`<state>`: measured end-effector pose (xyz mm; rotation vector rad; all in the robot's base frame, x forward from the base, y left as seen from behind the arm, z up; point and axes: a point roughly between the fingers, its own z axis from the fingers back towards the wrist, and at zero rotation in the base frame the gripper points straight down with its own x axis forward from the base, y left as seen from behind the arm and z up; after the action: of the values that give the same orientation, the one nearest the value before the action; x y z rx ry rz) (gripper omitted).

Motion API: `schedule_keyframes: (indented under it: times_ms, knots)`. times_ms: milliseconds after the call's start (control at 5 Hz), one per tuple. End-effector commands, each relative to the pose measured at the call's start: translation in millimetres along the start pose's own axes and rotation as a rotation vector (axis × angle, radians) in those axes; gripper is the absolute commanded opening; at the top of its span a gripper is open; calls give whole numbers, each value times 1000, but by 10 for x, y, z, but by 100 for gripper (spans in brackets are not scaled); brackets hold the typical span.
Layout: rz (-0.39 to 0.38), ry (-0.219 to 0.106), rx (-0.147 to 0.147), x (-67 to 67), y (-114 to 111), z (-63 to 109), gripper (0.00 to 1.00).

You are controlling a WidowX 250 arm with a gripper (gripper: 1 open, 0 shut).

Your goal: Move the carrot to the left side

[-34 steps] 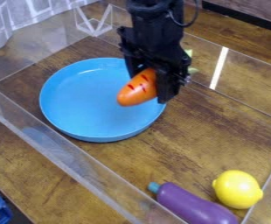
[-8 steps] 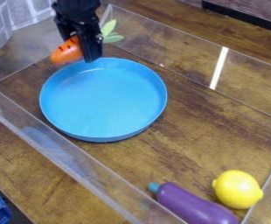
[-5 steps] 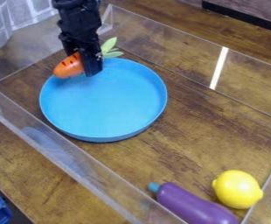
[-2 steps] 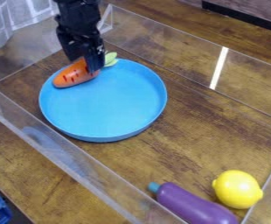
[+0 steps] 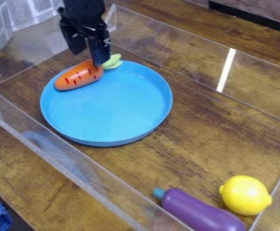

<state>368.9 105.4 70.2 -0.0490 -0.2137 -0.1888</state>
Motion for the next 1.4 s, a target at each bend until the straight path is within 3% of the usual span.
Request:
schedule_keyframes:
  times_ms: [0, 600, 800, 1000, 1200]
  knots:
    - [-48, -49, 23, 120, 86, 213, 100]
    - [-11, -34, 36, -116, 221, -104, 100]
    - [-15, -41, 37, -27, 274, -110, 100]
    - [-40, -38, 28, 4, 261, -187, 0]
    - [-49, -37, 26, 60, 276, -147, 0]
